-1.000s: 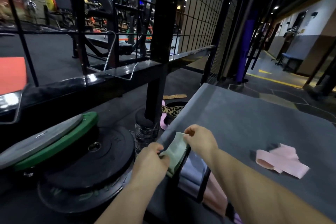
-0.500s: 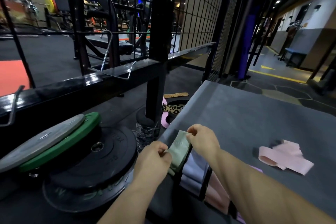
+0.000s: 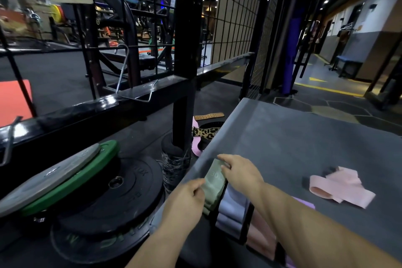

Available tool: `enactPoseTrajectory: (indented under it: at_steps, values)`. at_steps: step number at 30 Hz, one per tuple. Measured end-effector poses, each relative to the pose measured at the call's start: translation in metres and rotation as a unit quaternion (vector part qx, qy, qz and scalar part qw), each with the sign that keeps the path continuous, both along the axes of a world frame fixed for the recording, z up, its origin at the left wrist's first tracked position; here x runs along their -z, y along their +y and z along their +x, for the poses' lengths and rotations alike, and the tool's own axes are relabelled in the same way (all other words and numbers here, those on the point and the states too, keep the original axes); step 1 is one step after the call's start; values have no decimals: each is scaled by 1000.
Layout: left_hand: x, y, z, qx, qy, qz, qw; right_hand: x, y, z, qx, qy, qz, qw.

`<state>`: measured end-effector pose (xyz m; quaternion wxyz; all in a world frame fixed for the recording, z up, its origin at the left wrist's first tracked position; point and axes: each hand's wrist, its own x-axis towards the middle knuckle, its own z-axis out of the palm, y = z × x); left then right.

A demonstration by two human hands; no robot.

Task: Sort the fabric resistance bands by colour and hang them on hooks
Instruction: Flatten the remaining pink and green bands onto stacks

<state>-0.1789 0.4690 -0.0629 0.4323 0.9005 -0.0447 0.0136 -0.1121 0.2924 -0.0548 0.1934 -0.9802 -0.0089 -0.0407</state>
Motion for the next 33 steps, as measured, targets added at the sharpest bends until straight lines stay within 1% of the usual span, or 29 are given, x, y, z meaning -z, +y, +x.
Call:
enactPoseTrajectory:
  at_steps: [2,5,7,11,15,19,24,30,33]
  values:
    - [0,-1,-1,0,-6,-6,1000,-3,1,-3,-35,3,-58,998]
    - [2,-2,-2,5,-28,16,999,-2,2,-10,-79,23,-139,987]
    - [6,-2,-2,11,-39,40,998,2,2,-13,-92,41,-162,982]
    - [7,-3,-2,5,-46,88,995,10,2,-14,-87,61,-159,982]
    - [9,-3,-3,-4,-48,163,985,13,2,-15,-85,74,-143,983]
    - [11,-3,-2,0,-39,192,981,13,1,-15,-86,77,-131,985]
    - [7,-2,-2,10,-21,183,983,15,1,-15,-84,69,-126,986]
    - [0,-3,-5,17,-6,98,995,12,1,-16,-84,55,-136,986]
    - [-4,-6,-4,5,-18,117,993,4,-1,-17,-85,46,-143,985]
